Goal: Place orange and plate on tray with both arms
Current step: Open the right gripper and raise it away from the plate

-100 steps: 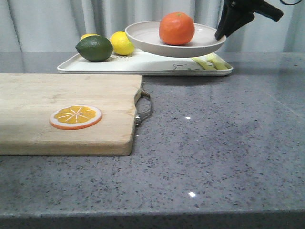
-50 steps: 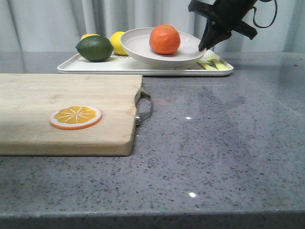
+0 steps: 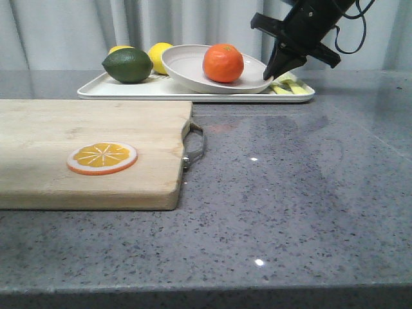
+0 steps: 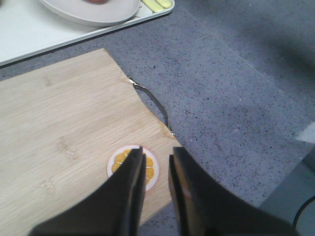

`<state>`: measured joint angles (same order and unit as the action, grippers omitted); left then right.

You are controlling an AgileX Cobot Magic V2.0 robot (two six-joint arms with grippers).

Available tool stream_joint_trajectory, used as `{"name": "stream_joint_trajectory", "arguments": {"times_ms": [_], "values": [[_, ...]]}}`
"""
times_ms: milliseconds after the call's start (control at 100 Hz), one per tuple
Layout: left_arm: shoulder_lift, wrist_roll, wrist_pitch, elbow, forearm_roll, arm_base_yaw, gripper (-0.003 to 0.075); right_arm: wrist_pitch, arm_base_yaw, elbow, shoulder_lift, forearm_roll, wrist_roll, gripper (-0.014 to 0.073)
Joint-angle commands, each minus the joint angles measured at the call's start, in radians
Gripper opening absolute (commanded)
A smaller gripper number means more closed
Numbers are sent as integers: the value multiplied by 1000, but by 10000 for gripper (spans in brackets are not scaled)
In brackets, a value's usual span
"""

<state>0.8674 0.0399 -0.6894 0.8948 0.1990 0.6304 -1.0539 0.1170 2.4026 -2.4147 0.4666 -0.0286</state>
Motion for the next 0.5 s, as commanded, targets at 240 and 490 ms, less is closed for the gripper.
{"name": "stream_joint_trajectory", "arguments": {"times_ms": [240,490], "values": [[-10,10,73,28,12,-3,116,11,4,34,75,36,9,220],[-10,10,73,28,16,-3,116,-27,3,34,127,-3,11,117]]}}
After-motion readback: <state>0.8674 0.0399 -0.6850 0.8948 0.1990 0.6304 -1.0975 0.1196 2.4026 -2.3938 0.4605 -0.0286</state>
